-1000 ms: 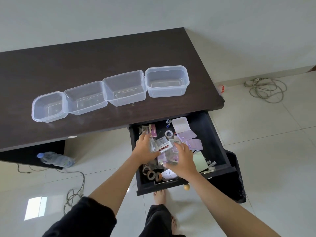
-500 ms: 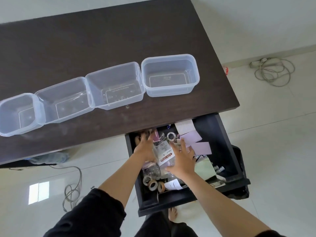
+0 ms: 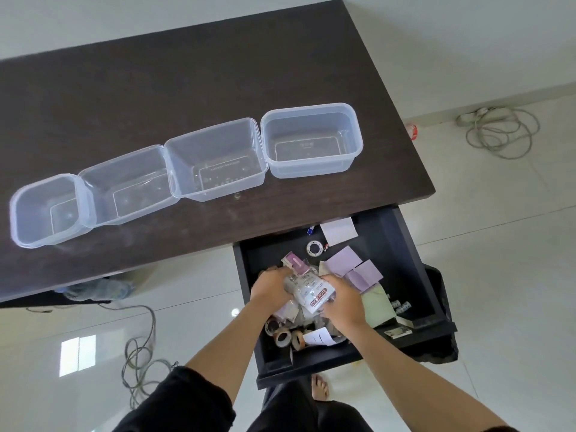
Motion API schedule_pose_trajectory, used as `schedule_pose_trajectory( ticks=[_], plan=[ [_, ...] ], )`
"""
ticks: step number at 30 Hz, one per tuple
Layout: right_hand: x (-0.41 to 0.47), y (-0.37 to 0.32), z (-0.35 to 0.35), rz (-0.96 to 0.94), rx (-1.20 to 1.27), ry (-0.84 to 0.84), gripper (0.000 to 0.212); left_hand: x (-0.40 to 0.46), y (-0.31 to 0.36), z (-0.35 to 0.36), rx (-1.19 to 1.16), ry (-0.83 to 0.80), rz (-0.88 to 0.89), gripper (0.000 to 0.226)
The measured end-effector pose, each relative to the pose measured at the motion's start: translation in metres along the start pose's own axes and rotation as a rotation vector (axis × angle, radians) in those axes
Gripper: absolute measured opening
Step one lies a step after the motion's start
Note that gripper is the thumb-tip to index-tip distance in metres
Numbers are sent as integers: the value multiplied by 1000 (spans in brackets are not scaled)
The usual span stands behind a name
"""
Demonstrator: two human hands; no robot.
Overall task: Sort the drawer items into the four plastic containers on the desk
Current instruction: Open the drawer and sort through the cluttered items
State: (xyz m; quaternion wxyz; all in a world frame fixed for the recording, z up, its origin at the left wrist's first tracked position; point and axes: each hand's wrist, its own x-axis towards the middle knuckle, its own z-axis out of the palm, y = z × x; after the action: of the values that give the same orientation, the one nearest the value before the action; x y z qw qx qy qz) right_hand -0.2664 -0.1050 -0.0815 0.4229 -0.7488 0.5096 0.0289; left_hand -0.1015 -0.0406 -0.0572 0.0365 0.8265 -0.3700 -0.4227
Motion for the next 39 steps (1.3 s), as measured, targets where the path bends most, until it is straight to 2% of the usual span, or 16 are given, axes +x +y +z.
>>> schedule_pose_trajectory(
  ticks=[5, 10, 13, 17, 19, 22, 26, 28, 31, 35, 39],
  plan=[
    [-1, 0, -31, 13, 164, -89, 35, -13, 5, -4, -52, 95, 11, 27],
    [-5, -4, -68, -18, 216, -101, 41, -29, 16, -17, -175, 145, 6, 17],
    [-8, -5, -91, -10, 222, -77, 40, -37, 28, -27, -232, 186, 20, 34],
    [-14, -4, -120, -23, 276, -25, 34, -46, 50, -37, -289, 226, 59, 40],
    [-19, -1, -136, -40, 288, -4, 32, -52, 63, -38, -316, 241, 74, 38],
    [-22, 8, -155, -53, 308, -1, 33, -59, 79, -36, -330, 271, 90, 21],
    [-28, 32, -186, -92, 334, -7, 36, -74, 110, -22, -357, 353, 95, 33],
    [-32, 44, -198, -113, 309, -46, 36, -84, 125, -10, -354, 391, 69, 39],
    [-32, 63, -207, -124, 199, -124, 35, -101, 140, 13, -354, 441, -22, 30],
    [-35, 75, -214, -145, 98, -237, 34, -123, 152, 39, -374, 531, -140, 35],
    [-37, 87, -223, -147, 45, -265, 18, -147, 168, 57, -455, 622, -232, 35]
  ],
)
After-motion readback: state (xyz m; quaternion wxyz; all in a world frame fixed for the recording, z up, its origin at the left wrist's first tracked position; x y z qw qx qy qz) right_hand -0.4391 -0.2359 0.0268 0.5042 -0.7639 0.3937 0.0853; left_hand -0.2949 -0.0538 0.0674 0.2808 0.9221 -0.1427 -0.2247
